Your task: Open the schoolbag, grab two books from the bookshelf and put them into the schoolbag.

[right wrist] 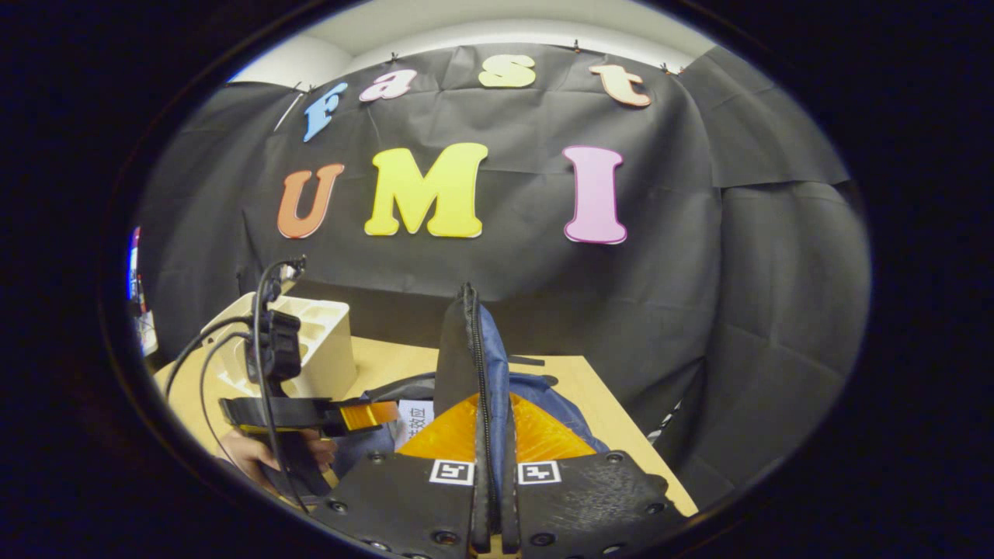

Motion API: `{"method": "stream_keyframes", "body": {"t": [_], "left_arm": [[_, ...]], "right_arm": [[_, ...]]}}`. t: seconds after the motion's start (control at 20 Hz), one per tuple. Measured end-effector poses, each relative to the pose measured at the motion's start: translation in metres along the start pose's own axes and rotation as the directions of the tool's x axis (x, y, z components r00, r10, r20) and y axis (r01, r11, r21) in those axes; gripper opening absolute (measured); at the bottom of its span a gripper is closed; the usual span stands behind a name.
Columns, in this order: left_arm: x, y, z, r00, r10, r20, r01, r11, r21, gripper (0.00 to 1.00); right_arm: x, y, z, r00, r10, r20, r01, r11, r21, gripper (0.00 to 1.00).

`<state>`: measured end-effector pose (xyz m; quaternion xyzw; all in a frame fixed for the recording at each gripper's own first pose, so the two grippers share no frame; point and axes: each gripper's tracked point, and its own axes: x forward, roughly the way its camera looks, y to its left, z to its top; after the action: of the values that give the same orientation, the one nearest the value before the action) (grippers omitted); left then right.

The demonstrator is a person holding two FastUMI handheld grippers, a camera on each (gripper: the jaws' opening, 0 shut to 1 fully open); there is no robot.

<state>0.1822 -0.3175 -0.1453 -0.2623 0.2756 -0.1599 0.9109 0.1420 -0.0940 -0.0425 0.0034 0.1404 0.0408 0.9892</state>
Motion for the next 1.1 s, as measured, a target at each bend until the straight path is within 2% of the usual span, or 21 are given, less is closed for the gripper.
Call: {"method": "stream_keyframes", "body": {"t": [0.25,0.45,0.5,0.55,0.65,0.85,0.9,1.0,1.05,1.1], "left_arm": [[-0.046,0.031,0.017,0.994,0.063,0.087,-0.072,0.993,0.098,0.84],[-0.084,0.059,0.033,0.976,0.112,0.188,-0.147,0.972,0.182,0.84],[-0.092,0.065,0.037,0.97,0.126,0.209,-0.167,0.967,0.191,0.84],[-0.102,0.072,0.039,0.966,0.133,0.222,-0.178,0.965,0.195,0.84],[-0.118,0.082,0.043,0.96,0.143,0.239,-0.193,0.96,0.201,0.84],[-0.153,0.102,0.058,0.932,0.176,0.318,-0.256,0.938,0.232,0.84],[-0.163,0.105,0.061,0.923,0.178,0.341,-0.268,0.934,0.238,0.84],[-0.183,0.111,0.067,0.911,0.179,0.372,-0.28,0.93,0.238,0.84],[-0.192,0.114,0.07,0.905,0.181,0.385,-0.287,0.928,0.237,0.84],[-0.201,0.117,0.071,0.899,0.181,0.398,-0.293,0.925,0.241,0.84]], "right_arm": [[-0.001,0.004,-0.013,1.0,-0.018,-0.012,0.018,1.0,-0.017,0.07],[-0.004,0.009,-0.025,0.999,-0.025,-0.021,0.025,1.0,-0.014,0.06],[-0.004,0.011,-0.029,0.999,-0.028,-0.029,0.027,1.0,-0.013,0.21],[-0.005,0.01,-0.034,0.999,-0.038,-0.037,0.038,0.999,-0.014,0.16],[-0.008,0.007,-0.037,0.998,-0.054,-0.043,0.054,0.998,-0.011,0.18],[-0.019,0.009,-0.047,0.996,-0.071,-0.062,0.072,0.997,0.0,0.34],[-0.023,0.008,-0.049,0.995,-0.082,-0.062,0.083,0.997,0.0,0.35],[-0.031,0.009,-0.048,0.995,-0.091,-0.052,0.091,0.996,0.007,0.6],[-0.034,0.012,-0.048,0.995,-0.087,-0.05,0.088,0.996,0.016,0.67],[-0.038,0.016,-0.05,0.995,-0.082,-0.051,0.083,0.996,0.024,0.65]]}}
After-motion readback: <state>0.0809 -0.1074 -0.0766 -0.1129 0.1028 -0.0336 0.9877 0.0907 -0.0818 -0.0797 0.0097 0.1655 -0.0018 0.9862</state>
